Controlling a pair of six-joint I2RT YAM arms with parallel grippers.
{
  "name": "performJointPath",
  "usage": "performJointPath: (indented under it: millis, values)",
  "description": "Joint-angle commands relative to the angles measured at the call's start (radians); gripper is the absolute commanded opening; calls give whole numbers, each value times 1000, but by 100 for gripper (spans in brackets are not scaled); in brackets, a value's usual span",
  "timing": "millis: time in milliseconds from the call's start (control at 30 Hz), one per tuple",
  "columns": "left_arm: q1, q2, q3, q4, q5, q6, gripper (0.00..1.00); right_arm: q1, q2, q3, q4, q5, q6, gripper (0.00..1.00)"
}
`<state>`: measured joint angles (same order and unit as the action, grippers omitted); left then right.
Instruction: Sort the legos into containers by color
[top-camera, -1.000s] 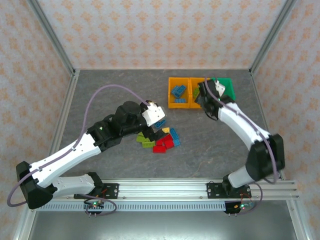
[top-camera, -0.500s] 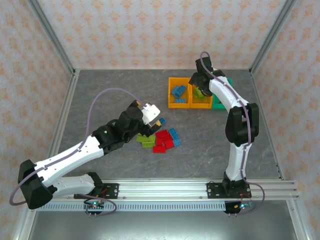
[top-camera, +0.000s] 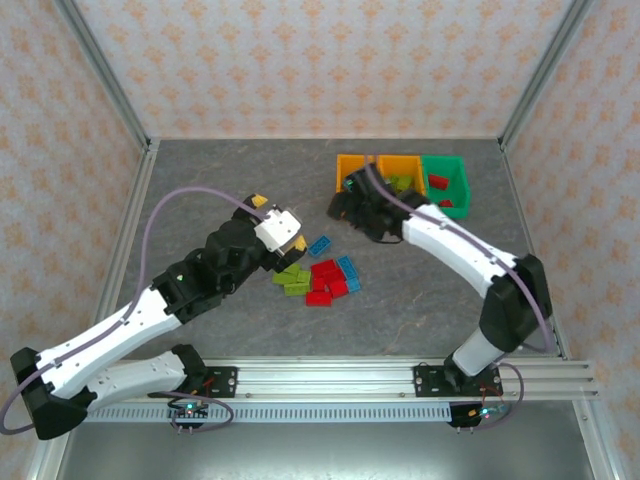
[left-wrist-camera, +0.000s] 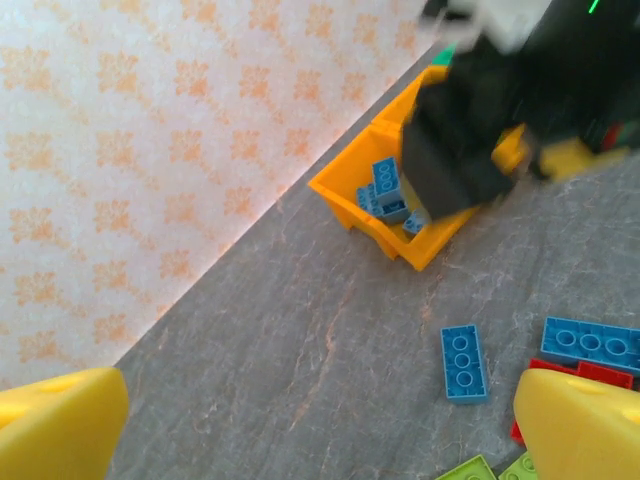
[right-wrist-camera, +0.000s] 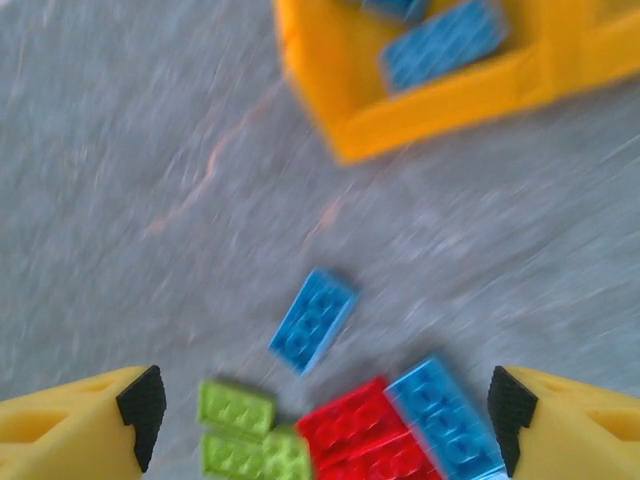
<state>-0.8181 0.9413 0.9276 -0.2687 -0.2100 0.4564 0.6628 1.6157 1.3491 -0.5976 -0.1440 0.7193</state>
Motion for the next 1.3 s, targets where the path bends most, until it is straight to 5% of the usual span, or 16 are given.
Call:
performJointPath:
  millis: [0, 367, 600, 900, 1133, 1267]
  values:
    - [1, -10, -13, -38, 69, 69, 100, 72, 161, 59, 28, -75, 101, 86]
    - [0, -9, -14, -50, 77, 86, 100, 116, 441, 264, -122, 80, 132, 80]
    - [-1, -7, -13, -50, 95, 82, 100, 117, 530, 329, -159, 122, 130, 62]
    - [0, -10, -13, -53, 103, 87, 100, 110, 544, 310, -131, 126, 140, 54]
    - [1, -7, -13, -55, 110, 88, 100, 88, 499, 250, -91, 118, 132, 35]
    - [0, -3, -11, -59, 124, 89, 100, 71, 429, 213, -73, 120, 118, 32]
